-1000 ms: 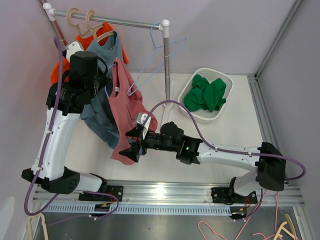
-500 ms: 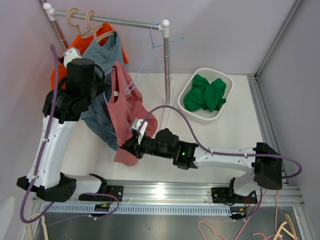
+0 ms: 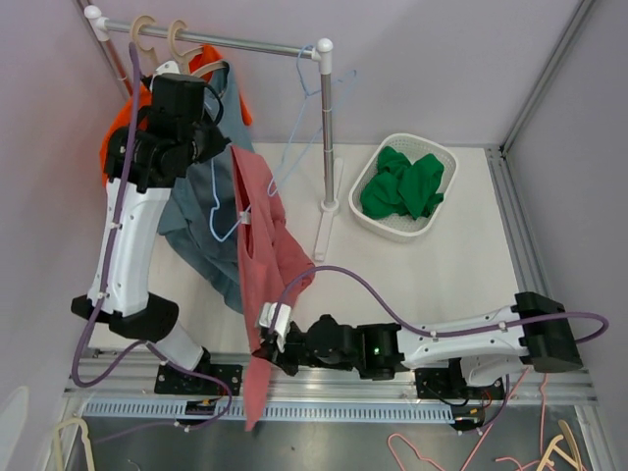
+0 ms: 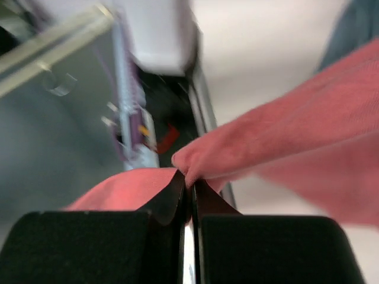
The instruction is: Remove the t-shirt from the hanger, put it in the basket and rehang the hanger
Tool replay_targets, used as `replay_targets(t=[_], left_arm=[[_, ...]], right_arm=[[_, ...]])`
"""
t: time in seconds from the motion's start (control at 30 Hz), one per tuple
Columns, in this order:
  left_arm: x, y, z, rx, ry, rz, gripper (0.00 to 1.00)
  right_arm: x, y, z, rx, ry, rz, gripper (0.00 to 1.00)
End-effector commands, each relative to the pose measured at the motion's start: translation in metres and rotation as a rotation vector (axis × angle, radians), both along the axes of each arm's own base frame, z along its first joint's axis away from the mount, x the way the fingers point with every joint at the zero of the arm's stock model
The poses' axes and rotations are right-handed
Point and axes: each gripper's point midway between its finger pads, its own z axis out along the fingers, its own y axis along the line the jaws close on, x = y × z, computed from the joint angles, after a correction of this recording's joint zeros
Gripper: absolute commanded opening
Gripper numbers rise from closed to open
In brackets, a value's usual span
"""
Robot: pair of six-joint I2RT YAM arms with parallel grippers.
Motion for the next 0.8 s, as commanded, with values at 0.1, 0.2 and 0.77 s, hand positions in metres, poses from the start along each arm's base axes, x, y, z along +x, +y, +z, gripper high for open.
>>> replay_targets(t=[0.1,0.2,0.77], left_arm=[[-0.082,-0.014,0.001,-0.024,-0.040,-0.263,0.00],[-0.135,-0.010,-0.014,-0.035,-0.175,-0.405,0.01],[-0.220,0.049,-0.062,0.048,-0.258,-0.358,0.01]], right_arm=[[0.072,-0.023,-0.041,-0.107,0.105,-0.303,0.00],[0.114,-0.042,-0.035,-0.129,0.119,-0.477,0.00],[0.288,-0.204,0.184,0.277,-0.054,-1.004,0.00]])
